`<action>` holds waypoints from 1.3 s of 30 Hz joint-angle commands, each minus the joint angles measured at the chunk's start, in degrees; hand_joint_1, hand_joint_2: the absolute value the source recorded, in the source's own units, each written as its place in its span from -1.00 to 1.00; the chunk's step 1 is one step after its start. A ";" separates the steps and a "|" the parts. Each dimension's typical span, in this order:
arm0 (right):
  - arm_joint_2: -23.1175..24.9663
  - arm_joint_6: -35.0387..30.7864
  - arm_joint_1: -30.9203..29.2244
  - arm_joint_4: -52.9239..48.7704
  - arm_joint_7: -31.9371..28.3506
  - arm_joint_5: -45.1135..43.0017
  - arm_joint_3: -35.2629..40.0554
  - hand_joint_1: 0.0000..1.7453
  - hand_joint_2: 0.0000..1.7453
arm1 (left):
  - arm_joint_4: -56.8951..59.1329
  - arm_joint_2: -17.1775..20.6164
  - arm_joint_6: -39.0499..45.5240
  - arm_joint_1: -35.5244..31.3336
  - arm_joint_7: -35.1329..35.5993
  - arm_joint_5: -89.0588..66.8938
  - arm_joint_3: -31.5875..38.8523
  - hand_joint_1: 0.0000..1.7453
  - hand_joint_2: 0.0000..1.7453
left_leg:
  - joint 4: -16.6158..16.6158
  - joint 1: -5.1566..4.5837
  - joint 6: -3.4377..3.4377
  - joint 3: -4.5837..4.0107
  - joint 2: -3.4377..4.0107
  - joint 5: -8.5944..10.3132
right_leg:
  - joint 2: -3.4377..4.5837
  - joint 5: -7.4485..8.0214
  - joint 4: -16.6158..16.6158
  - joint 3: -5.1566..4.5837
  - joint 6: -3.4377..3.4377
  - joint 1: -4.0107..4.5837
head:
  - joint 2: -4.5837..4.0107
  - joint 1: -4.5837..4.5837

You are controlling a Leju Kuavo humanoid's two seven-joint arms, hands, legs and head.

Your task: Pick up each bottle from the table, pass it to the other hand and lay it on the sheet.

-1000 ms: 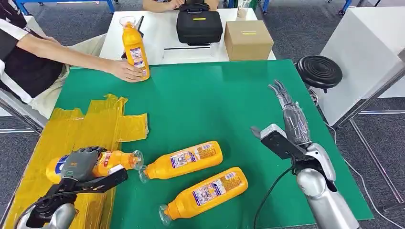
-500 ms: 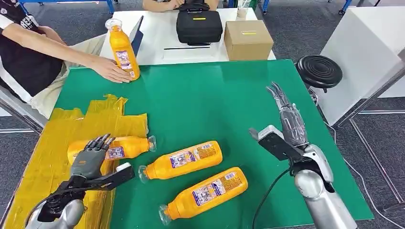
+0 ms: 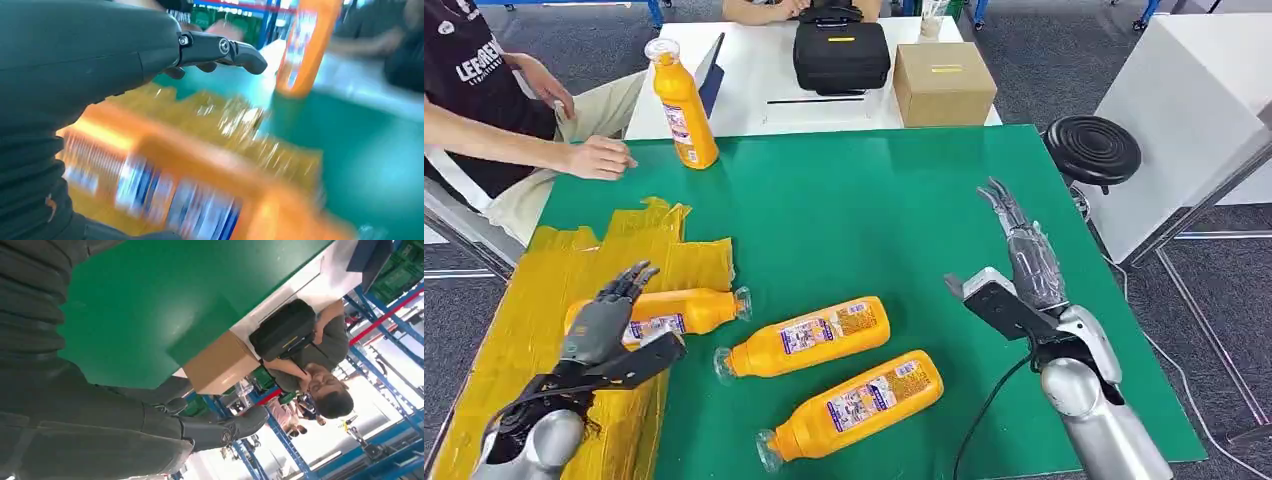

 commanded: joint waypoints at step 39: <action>-3.07 20.64 -22.64 18.64 -3.12 1.67 29.30 -1.00 1.00 | 2.46 -8.54 4.31 -6.84 -9.55 26.80 5.59 -1.00 1.00 | 0.02 0.13 -0.24 0.34 0.41 -0.06 | 0.17 0.02 -0.08 0.35 -0.12 0.16 | 0.00 0.02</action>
